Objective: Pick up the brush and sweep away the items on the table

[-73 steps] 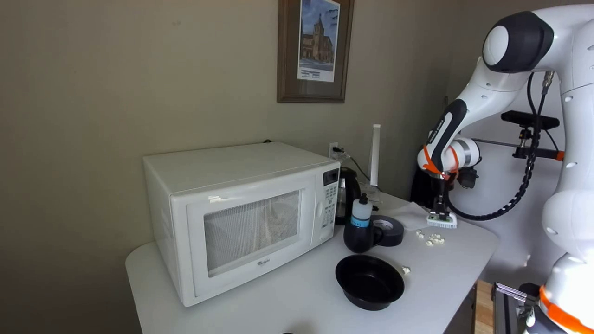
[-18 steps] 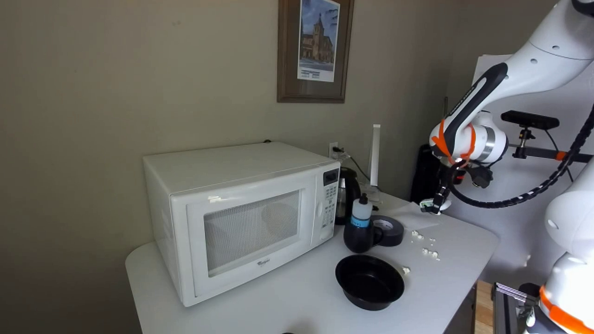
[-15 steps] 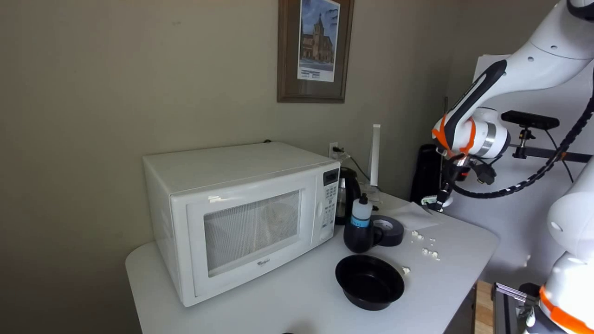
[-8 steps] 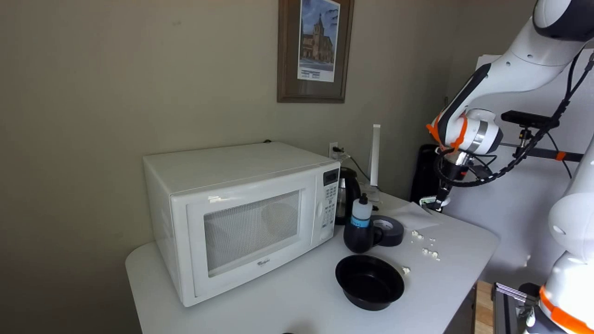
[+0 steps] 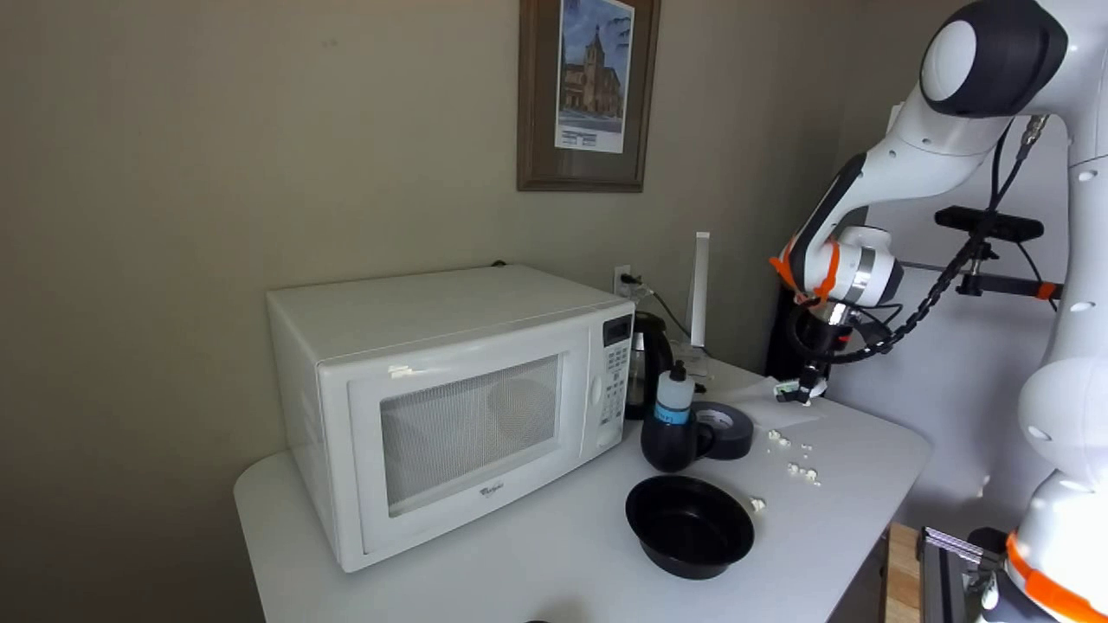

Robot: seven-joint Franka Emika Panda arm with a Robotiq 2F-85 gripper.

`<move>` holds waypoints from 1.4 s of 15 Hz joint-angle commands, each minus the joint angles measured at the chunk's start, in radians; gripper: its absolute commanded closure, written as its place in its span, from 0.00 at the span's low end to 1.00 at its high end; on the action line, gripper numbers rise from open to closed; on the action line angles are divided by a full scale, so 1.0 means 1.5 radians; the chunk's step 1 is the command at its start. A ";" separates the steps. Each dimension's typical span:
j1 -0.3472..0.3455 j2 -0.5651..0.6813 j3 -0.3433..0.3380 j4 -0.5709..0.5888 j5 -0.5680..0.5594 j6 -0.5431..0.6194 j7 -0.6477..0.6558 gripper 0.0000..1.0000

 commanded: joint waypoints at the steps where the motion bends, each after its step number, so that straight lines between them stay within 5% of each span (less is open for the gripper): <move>1: -0.042 0.059 0.045 0.056 0.021 -0.012 0.002 0.94; 11: -0.077 0.014 0.110 0.037 0.014 -0.070 -0.012 0.94; 21: -0.061 -0.001 0.095 0.068 0.005 -0.343 -0.099 0.94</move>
